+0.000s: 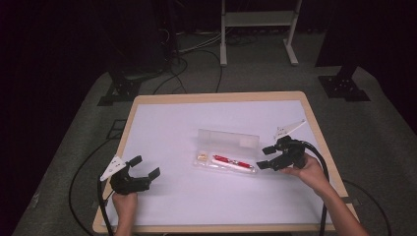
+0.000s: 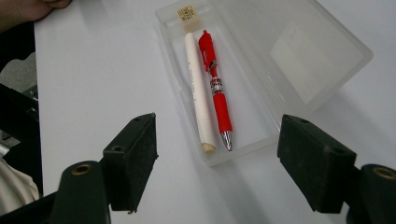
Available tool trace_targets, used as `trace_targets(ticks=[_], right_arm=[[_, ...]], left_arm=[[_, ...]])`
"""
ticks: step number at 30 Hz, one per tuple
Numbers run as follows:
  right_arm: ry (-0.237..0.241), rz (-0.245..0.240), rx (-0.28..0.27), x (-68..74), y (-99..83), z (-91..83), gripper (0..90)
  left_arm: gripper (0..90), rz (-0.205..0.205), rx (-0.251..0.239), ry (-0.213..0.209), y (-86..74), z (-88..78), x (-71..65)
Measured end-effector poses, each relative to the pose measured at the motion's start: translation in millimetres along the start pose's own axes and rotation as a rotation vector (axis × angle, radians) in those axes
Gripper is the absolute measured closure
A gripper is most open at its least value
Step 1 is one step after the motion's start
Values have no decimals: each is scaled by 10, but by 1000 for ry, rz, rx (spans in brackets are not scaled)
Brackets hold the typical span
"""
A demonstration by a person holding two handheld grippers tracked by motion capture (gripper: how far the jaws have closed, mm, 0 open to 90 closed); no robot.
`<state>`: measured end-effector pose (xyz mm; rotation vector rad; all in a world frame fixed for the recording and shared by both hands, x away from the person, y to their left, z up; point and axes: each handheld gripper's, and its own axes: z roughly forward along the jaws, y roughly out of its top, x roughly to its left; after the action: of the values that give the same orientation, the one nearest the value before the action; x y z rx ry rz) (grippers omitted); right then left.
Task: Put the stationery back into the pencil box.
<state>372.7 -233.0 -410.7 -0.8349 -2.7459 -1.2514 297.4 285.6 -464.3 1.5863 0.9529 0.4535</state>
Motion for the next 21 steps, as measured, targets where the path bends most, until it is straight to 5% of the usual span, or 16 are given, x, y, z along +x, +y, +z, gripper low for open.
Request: trace_targets(ticks=[21], right_arm=[[-18, 36, 3, -56, -195, -125, 273]], left_arm=[[0, -1, 1, 2, 0, 2, 0]])
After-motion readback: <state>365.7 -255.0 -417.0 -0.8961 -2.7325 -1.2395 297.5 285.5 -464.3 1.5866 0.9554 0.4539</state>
